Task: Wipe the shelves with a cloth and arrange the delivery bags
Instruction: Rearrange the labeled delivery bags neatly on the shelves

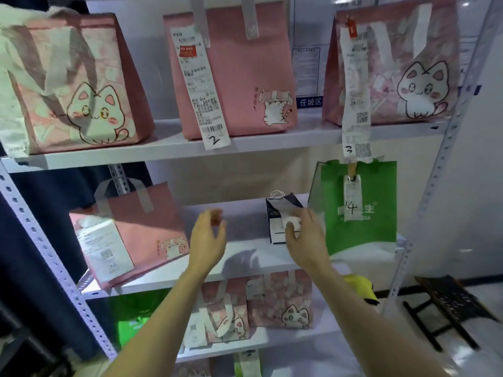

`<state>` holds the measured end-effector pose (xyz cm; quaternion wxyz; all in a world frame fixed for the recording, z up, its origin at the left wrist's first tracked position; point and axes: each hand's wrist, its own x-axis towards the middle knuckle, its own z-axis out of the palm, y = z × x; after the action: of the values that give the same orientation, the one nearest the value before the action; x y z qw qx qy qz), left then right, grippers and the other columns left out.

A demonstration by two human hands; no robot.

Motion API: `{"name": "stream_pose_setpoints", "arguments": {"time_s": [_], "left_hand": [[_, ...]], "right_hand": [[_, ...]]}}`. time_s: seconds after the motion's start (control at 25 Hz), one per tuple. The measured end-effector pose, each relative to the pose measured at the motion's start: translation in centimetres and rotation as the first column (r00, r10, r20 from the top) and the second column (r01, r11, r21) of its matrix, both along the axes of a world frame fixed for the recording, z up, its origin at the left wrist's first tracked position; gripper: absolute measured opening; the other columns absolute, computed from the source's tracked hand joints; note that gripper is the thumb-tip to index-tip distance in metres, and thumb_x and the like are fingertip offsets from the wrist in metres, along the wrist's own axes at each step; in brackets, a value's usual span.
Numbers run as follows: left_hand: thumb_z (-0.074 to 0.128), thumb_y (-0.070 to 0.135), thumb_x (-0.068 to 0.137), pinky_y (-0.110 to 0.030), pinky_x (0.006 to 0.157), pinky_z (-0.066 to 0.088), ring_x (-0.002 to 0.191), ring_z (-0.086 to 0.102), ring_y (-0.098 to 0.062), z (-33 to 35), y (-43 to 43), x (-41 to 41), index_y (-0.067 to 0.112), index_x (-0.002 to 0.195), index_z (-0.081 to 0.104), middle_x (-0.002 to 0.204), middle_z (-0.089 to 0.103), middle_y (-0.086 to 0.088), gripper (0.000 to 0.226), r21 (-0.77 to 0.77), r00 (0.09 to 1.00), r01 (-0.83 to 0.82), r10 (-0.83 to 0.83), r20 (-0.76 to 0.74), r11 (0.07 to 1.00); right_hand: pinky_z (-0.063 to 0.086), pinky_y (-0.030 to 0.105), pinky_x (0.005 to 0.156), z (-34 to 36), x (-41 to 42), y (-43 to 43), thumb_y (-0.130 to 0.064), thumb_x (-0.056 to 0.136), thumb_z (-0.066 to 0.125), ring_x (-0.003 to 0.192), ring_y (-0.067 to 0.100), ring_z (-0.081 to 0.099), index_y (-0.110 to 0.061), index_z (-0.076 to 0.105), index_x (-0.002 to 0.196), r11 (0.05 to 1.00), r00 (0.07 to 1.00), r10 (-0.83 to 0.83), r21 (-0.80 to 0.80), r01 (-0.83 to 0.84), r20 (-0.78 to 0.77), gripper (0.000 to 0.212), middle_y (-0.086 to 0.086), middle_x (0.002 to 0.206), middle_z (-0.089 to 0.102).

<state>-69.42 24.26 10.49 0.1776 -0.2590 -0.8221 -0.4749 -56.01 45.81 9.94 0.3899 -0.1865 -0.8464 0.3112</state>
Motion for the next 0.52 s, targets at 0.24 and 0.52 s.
{"name": "stream_pose_setpoints", "arguments": {"time_s": [0.24,0.52], "left_hand": [[0.054,0.028,0.114,-0.045,0.093,0.053,0.118,0.069,-0.04,-4.2,8.3,-4.7,0.005,0.131,0.068,0.126,0.074,-0.017,0.032,-0.211,0.929,0.204,-0.121,0.349,0.956],[0.053,0.019,0.113,-0.057,0.095,0.059,0.107,0.071,-0.045,-3.5,14.9,-9.6,0.008,0.102,0.07,0.117,0.076,-0.028,0.024,-0.13,0.847,0.286,-0.187,0.498,0.949]], "right_hand": [[0.052,0.041,0.091,-0.6,-5.8,4.5,-0.024,0.106,0.05,0.119,0.032,0.059,-0.013,0.062,0.128,0.977,0.967,-0.044,0.212,-0.01,0.252,0.027,0.008,0.138,0.057],[0.051,0.041,0.085,-1.6,-10.9,6.1,-0.021,0.102,0.057,0.112,0.045,0.064,-0.017,0.03,0.158,0.988,0.886,-0.086,-0.073,0.133,0.456,0.062,0.022,0.134,0.053]]}}
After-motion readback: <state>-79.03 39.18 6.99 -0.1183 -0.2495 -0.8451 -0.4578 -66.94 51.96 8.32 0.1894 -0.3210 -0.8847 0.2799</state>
